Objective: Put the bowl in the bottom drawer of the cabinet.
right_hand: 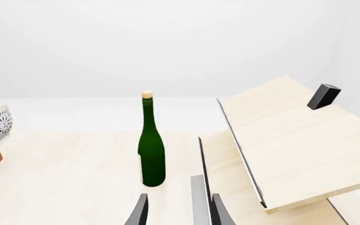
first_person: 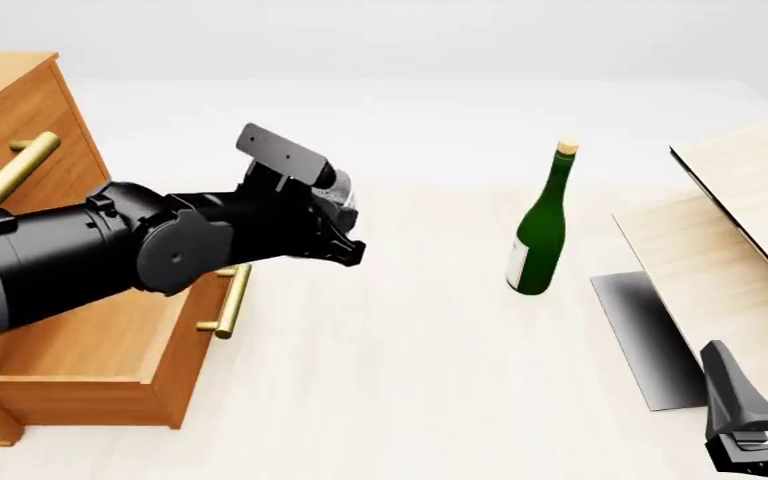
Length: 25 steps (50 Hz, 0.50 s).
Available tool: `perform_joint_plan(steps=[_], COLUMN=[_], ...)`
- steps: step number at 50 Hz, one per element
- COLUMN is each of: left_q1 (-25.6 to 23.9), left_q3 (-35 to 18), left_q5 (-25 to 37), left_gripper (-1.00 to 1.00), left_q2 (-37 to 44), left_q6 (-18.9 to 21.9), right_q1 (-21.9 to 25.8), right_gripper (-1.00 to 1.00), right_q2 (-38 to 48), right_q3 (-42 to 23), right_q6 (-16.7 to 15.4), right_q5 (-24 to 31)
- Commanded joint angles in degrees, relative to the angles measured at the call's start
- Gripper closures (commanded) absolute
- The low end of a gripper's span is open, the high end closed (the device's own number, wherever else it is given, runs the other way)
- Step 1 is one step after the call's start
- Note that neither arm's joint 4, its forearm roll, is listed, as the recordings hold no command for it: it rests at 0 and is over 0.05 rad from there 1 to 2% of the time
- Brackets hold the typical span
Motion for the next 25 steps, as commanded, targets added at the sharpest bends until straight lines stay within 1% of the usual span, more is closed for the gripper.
perform_joint_plan(steps=[1,9,13,18,25], left_q1=[0.9,2.2,3.1,3.5,6.0], left_q3=[2.1,3.0,4.0,4.9,5.6], left_q5=[-0.6,-0.6,-0.8,-1.0,-0.6], left_gripper=[1.00,1.00,1.00,1.00,1.00], left_q2=[-3.3,-5.0,-6.0,-7.1,-8.9], left_q6=[-0.5,-0.6,-1.9,-1.8,-1.7], right_q1=[0.0,0.0,0.0,0.0,0.0], right_gripper=[-1.00,-1.00,-1.00,-1.00,-1.00], right_q2=[0.0,0.0,0.0,0.0,0.0], right_q3=[0.0,0.0,0.0,0.0,0.0], right_q6=[0.0,0.0,0.0,0.0,0.0], right_q5=[0.0,0.0,0.0,0.0,0.0])
